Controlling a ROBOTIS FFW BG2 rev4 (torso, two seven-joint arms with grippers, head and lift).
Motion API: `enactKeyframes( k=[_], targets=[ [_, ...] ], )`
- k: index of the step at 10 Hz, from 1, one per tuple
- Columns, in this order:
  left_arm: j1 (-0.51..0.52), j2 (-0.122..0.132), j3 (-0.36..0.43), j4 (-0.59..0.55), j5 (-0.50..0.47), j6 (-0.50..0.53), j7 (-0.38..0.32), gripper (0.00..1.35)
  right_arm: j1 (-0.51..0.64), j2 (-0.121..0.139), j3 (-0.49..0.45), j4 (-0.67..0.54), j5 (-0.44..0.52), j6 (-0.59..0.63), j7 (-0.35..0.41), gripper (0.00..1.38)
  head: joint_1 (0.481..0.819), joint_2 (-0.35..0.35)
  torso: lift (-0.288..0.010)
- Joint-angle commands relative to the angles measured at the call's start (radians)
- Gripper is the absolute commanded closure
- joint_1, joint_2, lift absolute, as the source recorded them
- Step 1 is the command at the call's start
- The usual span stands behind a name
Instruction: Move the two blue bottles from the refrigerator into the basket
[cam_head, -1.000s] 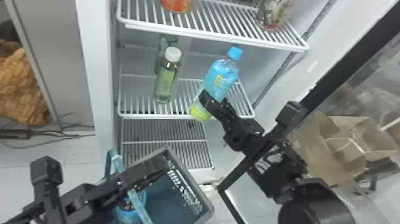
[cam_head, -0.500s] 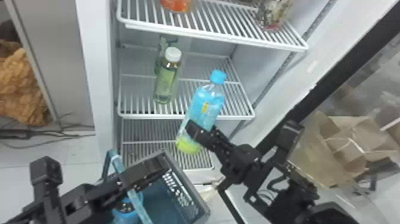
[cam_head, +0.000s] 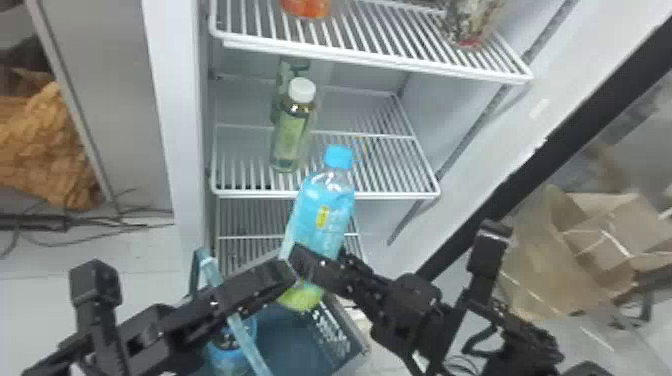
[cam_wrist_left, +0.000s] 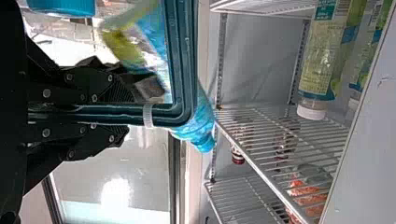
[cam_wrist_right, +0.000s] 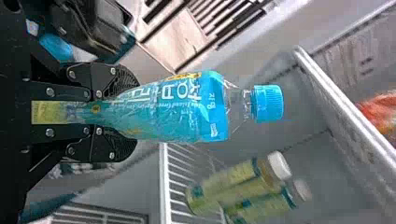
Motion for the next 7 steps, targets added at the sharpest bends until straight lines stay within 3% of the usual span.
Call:
enactKeyframes(
  k=[1, 3, 4, 5, 6, 7],
  targets=[
    [0.0, 0.0, 0.0, 0.0, 0.004, -0.002, 0.0, 1.2, 0.04, 0.0, 0.001, -0.044, 0.012, 0.078, 0.002, 1.28, 0.695, -0.289, -0.216],
    [0.002, 0.0, 0.0, 0.0, 0.01, -0.006, 0.0, 1.2, 0.082, 0.001, -0.005, -0.066, 0.04, 0.125, 0.003, 1.23, 0.695, -0.285, -0.216],
    [0.002, 0.002, 0.0, 0.0, 0.01, -0.009, 0.0, 1.2, 0.08, 0.0, -0.007, -0.051, 0.042, 0.149, 0.025, 0.88, 0.695, -0.292, -0.216],
    [0.002, 0.0, 0.0, 0.0, 0.01, -0.009, 0.0, 1.2, 0.077, 0.0, -0.007, -0.051, 0.066, 0.154, 0.031, 0.45, 0.695, -0.294, -0.216],
    [0.002, 0.0, 0.0, 0.0, 0.01, -0.006, 0.0, 1.2, 0.075, 0.001, -0.007, -0.049, 0.064, 0.154, 0.031, 0.13, 0.695, -0.297, -0.216],
    [0.002, 0.0, 0.0, 0.0, 0.012, -0.006, 0.0, 1.2, 0.072, 0.003, -0.013, -0.049, 0.062, 0.137, 0.032, 0.07, 0.695, -0.302, -0.216]
  ],
)
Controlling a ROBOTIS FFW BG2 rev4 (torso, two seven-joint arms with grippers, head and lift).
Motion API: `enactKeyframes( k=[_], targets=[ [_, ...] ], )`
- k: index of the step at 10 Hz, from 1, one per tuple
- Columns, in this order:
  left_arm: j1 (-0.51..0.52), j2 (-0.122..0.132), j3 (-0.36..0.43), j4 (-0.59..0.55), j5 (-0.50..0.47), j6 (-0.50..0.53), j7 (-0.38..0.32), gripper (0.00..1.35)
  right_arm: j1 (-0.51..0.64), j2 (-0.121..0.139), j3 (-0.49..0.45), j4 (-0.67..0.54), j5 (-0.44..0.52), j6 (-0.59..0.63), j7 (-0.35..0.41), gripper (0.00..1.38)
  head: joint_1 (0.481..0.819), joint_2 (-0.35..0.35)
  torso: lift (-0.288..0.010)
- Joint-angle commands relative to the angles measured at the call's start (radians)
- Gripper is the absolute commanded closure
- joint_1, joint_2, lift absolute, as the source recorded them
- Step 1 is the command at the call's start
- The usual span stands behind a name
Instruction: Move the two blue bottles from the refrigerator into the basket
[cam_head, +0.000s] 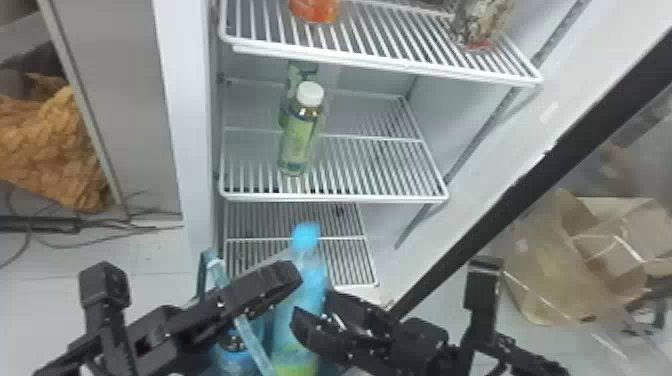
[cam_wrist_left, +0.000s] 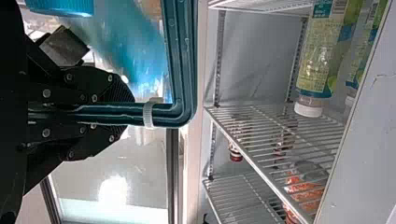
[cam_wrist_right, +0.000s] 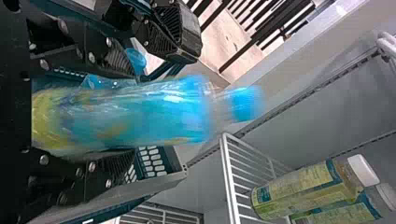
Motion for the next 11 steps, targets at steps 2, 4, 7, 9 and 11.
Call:
enactKeyframes(
  k=[2, 4, 7, 9, 11],
  targets=[
    [0.002, -0.001, 0.0, 0.0, 0.001, -0.001, 0.0, 1.2, -0.002, 0.009, -0.03, 0.005, -0.033, -0.058, 0.001, 0.14, 0.695, -0.306, -0.216],
    [0.002, -0.001, 0.0, 0.0, 0.001, -0.001, 0.0, 1.2, 0.006, 0.011, -0.042, 0.022, -0.031, -0.156, 0.01, 0.14, 0.695, -0.315, -0.216],
    [0.007, -0.001, 0.002, 0.0, 0.005, -0.001, 0.0, 1.2, 0.057, 0.035, -0.04, 0.211, -0.075, -0.632, 0.029, 0.14, 0.695, -0.346, -0.216],
    [0.007, -0.001, 0.0, 0.0, 0.007, -0.004, 0.0, 1.2, 0.092, 0.047, -0.052, 0.26, -0.065, -0.745, 0.032, 0.14, 0.695, -0.35, -0.216],
    [0.01, -0.001, 0.002, 0.0, 0.003, -0.001, 0.002, 1.2, 0.124, 0.074, -0.082, 0.295, -0.025, -0.853, 0.036, 0.14, 0.695, -0.35, -0.216]
  ],
)
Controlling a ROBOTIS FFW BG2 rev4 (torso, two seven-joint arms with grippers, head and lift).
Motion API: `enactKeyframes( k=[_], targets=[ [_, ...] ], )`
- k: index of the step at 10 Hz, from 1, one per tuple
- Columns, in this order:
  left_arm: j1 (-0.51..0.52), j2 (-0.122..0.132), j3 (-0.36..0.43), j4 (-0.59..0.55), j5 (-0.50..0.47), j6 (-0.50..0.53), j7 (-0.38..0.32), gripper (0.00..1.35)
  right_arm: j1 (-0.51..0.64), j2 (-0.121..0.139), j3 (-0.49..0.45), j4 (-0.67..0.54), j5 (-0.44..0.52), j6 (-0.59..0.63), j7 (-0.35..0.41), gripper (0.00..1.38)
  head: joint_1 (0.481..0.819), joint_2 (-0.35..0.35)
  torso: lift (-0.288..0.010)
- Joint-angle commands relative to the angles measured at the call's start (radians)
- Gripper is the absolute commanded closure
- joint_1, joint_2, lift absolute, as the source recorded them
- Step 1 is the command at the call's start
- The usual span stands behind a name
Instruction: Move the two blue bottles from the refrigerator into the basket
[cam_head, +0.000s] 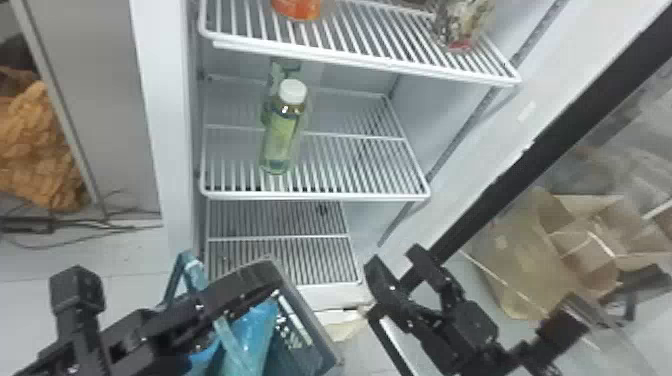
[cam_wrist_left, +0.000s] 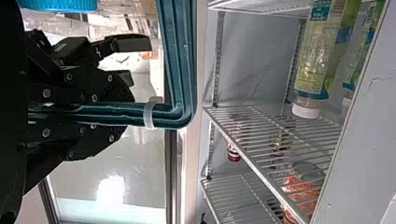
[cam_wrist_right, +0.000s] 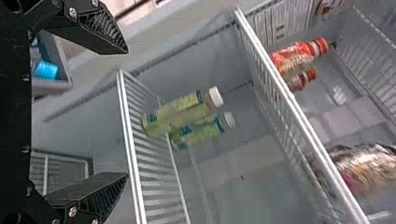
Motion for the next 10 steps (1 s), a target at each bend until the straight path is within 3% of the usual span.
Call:
enactKeyframes(
  k=[1, 5, 8, 10],
  targets=[
    [0.004, 0.001, 0.0, 0.0, -0.003, 0.002, 0.0, 1.2, 0.042, 0.023, -0.036, 0.002, 0.042, -0.075, 0.0, 0.14, 0.695, -0.35, -0.216],
    [0.009, 0.006, 0.0, 0.0, -0.005, 0.004, 0.002, 1.2, 0.137, 0.063, -0.11, -0.072, 0.122, -0.102, -0.008, 0.14, 0.695, -0.35, -0.216],
    [0.011, 0.009, 0.004, 0.0, -0.005, 0.004, 0.002, 1.2, 0.201, 0.11, -0.166, -0.126, 0.152, -0.114, -0.019, 0.14, 0.695, -0.35, -0.216],
    [0.014, 0.009, 0.01, 0.0, -0.005, 0.004, 0.002, 1.2, 0.245, 0.11, -0.198, -0.155, 0.17, -0.119, -0.02, 0.14, 0.695, -0.35, -0.216]
  ],
)
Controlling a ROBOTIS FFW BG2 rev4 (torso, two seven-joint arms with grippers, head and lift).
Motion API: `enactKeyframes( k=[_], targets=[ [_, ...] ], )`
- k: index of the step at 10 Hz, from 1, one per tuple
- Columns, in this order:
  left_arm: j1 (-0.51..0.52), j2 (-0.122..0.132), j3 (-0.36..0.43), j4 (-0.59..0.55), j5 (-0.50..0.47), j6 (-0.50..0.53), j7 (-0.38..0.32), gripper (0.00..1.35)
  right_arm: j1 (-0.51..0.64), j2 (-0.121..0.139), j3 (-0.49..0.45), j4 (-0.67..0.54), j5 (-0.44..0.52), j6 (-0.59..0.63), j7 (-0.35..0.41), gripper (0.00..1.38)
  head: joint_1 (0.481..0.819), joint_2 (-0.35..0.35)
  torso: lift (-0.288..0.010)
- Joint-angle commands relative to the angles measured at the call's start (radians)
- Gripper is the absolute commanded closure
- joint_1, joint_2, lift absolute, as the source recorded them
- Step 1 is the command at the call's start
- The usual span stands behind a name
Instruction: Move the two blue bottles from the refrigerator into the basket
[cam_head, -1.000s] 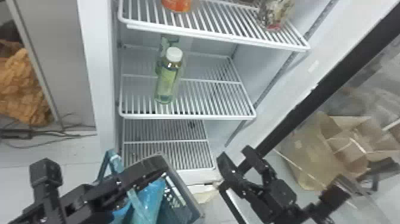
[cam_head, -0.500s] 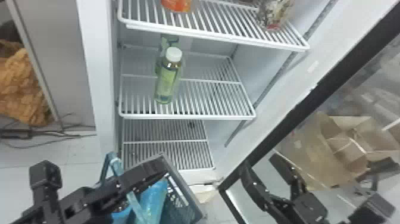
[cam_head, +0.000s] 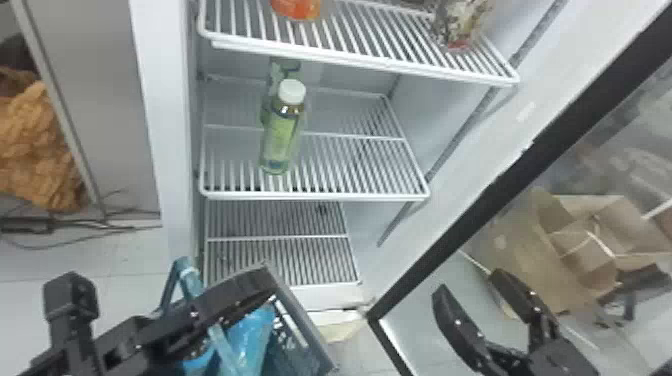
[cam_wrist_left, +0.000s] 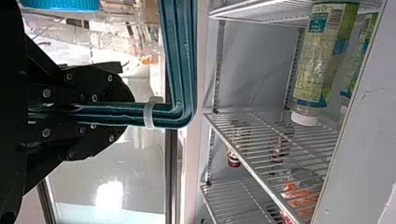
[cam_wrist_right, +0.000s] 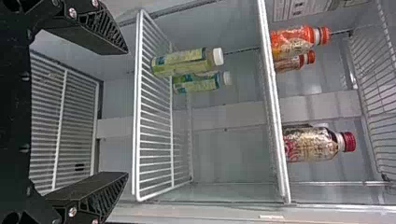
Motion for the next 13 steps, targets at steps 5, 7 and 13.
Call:
enactKeyframes(
  k=[5, 7, 13],
  targets=[
    [0.0, 0.0, 0.005, 0.0, 0.004, -0.015, 0.0, 1.2, 0.035, 0.001, -0.033, 0.001, 0.023, -0.032, -0.003, 0.14, 0.695, -0.35, -0.216],
    [0.0, 0.0, 0.005, 0.0, 0.006, -0.015, 0.0, 1.2, 0.03, 0.001, -0.033, 0.011, 0.021, -0.032, -0.003, 0.14, 0.695, -0.35, -0.216],
    [0.008, 0.004, 0.009, 0.0, 0.01, -0.025, -0.002, 1.2, -0.002, 0.001, -0.011, 0.048, -0.003, -0.032, -0.001, 0.14, 0.695, -0.35, -0.216]
  ],
)
